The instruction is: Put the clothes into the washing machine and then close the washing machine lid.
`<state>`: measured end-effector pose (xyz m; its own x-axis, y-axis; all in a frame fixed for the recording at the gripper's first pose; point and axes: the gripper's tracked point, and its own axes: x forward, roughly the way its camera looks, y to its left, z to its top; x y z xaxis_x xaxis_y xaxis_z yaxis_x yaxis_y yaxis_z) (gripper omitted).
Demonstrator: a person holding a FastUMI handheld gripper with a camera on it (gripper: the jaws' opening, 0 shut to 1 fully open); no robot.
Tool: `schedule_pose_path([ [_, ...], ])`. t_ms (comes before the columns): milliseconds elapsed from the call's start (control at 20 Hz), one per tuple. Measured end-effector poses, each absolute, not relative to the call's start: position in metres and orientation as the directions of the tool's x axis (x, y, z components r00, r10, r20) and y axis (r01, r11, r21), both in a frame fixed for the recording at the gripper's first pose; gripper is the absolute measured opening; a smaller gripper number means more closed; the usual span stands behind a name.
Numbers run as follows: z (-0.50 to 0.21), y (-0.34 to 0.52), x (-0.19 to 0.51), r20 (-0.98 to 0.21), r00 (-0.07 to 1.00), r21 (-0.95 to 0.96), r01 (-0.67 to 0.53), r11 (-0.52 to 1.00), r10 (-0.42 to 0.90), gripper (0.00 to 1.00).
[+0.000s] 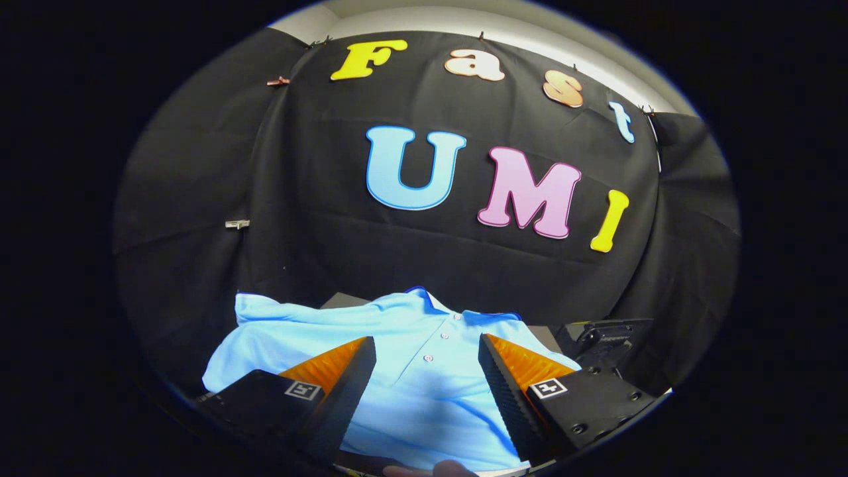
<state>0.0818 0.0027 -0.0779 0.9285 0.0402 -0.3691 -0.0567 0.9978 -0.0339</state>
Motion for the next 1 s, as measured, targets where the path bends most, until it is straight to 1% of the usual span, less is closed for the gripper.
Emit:
schedule_pose_path([
  [100, -0.096, 0.009, 0.09, -0.431, 0.899, -0.018, -0.097, 0.995, 0.08, 0.98],
  [250, -0.117, -0.004, 0.108, -0.486, 0.873, -0.074, -0.081, 0.994, 0.035, 0.99],
  [350, -0.133, -0.005, 0.114, -0.548, 0.836, -0.072, -0.075, 0.995, 0.023, 0.98],
  [450, -0.16, 0.0, 0.111, -0.657, 0.753, -0.036, -0.079, 0.996, 0.036, 0.98],
  [550, -0.159, 0.0, 0.112, -0.686, 0.724, 0.047, -0.056, 0.997, 0.073, 0.98],
  [600, -0.165, 0.0, 0.105, -0.72, 0.689, 0.079, -0.036, 0.996, 0.082, 0.92],
  [650, -0.163, 0.0, 0.108, -0.714, 0.695, 0.094, -0.029, 0.995, 0.088, 0.91],
  [700, -0.166, 0.001, 0.106, -0.728, 0.679, 0.088, -0.042, 0.995, 0.093, 0.87],
  [750, -0.164, 0.002, 0.107, -0.722, 0.684, 0.076, -0.061, 0.995, 0.098, 0.82],
  [850, -0.166, 0.003, 0.108, -0.721, 0.685, 0.072, -0.077, 0.994, 0.106, 0.81],
  [1000, -0.165, 0.006, 0.108, -0.718, 0.687, 0.064, -0.096, 0.993, 0.113, 0.56],
])
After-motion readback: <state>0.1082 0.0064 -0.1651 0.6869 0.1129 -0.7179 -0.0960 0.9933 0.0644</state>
